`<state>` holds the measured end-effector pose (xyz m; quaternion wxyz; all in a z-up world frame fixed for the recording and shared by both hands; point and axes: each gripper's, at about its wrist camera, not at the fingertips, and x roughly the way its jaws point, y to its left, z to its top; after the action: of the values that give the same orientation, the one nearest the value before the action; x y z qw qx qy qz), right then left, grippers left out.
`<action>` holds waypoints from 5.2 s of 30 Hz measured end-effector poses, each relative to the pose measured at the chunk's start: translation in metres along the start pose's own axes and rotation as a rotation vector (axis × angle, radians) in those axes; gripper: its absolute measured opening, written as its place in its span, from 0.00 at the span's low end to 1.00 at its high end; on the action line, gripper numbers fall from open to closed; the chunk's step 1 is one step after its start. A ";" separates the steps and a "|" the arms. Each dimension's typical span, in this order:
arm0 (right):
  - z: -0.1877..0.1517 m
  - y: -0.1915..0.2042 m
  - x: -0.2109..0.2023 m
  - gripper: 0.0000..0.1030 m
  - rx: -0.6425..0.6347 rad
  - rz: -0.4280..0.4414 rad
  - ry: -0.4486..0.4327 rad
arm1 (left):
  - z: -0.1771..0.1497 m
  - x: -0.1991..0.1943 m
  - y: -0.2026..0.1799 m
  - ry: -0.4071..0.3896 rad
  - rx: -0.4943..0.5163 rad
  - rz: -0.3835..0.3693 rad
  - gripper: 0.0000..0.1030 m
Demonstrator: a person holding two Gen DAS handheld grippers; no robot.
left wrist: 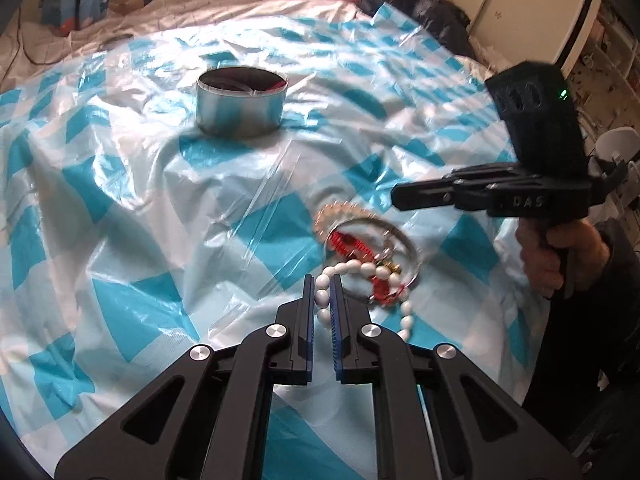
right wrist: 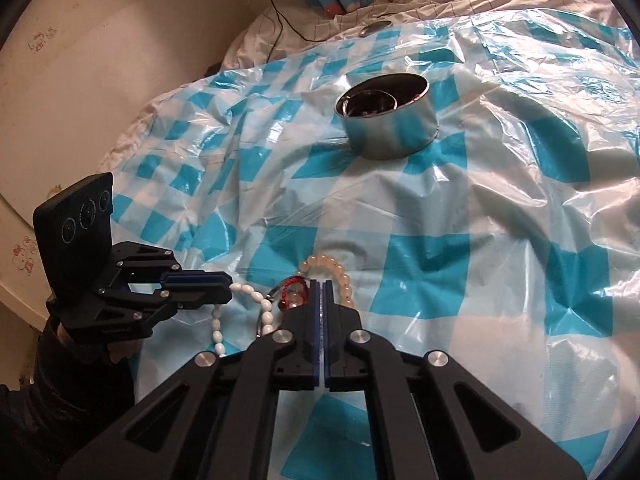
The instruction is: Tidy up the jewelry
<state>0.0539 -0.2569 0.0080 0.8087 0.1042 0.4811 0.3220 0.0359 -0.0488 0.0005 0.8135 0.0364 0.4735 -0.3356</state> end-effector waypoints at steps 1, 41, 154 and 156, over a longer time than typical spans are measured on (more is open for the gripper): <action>0.000 -0.001 0.003 0.02 0.010 0.001 0.018 | 0.000 0.003 0.000 0.011 0.000 0.006 0.07; 0.011 -0.010 -0.043 0.06 0.076 0.074 -0.198 | 0.012 -0.074 0.017 -0.353 -0.111 -0.312 0.06; -0.031 0.011 -0.032 0.07 -0.005 -0.137 -0.112 | 0.035 0.006 -0.043 -0.129 0.208 0.345 0.55; -0.029 0.008 -0.037 0.07 0.013 -0.141 -0.138 | 0.035 0.007 -0.044 -0.127 0.215 0.350 0.56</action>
<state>0.0137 -0.2782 0.0229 0.8599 0.0972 0.4325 0.2531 0.0388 -0.0992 0.0253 0.8789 0.1833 0.3695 -0.2396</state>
